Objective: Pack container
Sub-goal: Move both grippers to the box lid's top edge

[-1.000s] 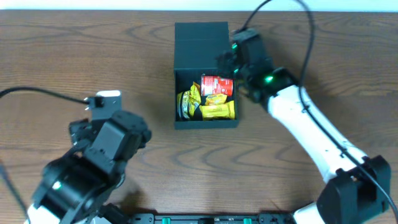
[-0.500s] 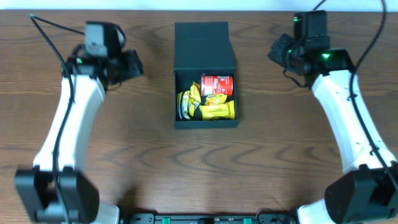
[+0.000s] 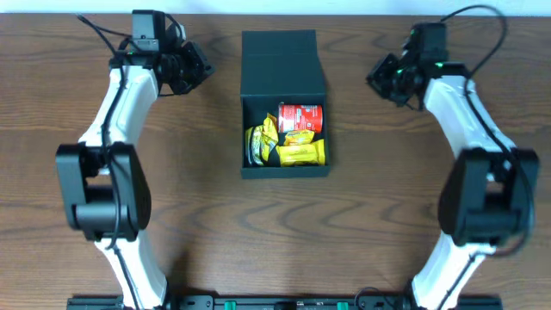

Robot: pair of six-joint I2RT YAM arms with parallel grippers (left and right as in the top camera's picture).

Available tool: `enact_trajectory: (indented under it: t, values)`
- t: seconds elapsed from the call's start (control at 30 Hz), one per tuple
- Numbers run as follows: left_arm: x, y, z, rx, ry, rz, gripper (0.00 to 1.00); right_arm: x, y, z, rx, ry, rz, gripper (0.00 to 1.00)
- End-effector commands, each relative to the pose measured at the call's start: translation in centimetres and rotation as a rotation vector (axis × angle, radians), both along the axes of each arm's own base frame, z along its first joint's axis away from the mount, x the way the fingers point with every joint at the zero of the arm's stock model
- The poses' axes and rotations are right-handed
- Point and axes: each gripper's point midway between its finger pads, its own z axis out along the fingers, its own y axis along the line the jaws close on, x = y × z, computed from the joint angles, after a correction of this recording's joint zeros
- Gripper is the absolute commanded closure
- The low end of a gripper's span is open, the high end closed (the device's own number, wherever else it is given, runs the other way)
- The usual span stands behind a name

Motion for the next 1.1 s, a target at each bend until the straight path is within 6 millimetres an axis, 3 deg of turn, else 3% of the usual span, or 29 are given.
enact_trajectory:
  t: [0.0, 0.23, 0.53, 0.83, 1.07]
  values:
    - [1.3, -0.8, -0.9, -0.081, 0.057, 0.067, 0.94, 1.4, 2.7, 0.5, 0.148, -0.004, 0.038, 0.99]
    - [2.1, -1.2, -4.5, -0.094, 0.138, 0.133, 0.94, 2.8, 5.0, -0.1, 0.186, -0.005, 0.075, 0.98]
    - [2.1, -2.7, -7.7, -0.088, 0.203, 0.179, 0.94, 3.3, 5.6, -2.9, 0.182, 0.027, 0.055, 0.98]
    - [2.1, -4.8, -7.8, -0.078, 0.194, 0.167, 0.94, 2.6, 7.0, -5.3, 0.212, 0.086, 0.073, 0.99]
    - [1.9, -6.6, -7.4, -0.109, 0.195, 0.144, 0.94, 3.2, 9.4, -4.4, 0.268, 0.05, 0.096, 0.98]
